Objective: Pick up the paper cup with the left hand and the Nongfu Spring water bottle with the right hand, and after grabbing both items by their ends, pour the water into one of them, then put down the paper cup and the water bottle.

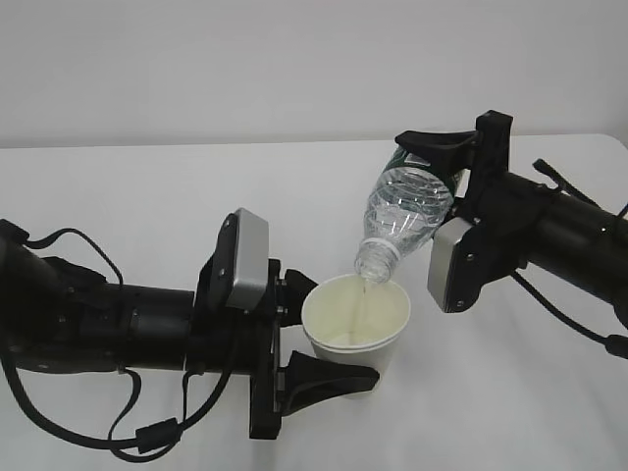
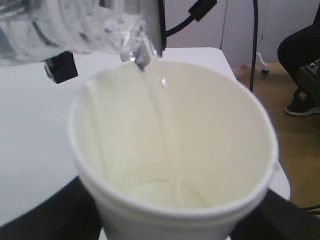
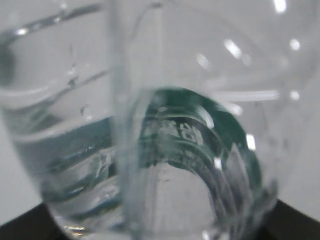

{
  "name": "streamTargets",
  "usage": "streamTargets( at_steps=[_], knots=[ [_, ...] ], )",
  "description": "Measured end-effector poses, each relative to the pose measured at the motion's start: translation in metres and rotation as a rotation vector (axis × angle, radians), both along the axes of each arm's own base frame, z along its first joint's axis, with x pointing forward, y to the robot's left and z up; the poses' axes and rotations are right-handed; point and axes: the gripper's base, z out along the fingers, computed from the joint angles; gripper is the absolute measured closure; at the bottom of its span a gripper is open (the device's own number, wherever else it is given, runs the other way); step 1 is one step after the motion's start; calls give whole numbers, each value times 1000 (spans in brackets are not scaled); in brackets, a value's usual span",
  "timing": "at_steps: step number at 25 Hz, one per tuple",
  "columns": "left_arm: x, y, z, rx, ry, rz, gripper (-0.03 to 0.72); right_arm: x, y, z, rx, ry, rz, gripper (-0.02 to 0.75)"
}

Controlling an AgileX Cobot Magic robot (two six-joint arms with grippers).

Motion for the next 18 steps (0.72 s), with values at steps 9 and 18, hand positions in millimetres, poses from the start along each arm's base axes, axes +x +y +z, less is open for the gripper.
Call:
streamTargets(
  at_steps=[9,18],
  knots=[
    [-1,0,0,4,-2,-10,207,0,0,0,0,0,0,288],
    [-1,0,0,4,-2,-10,207,0,0,0,-1,0,2,288]
  ],
)
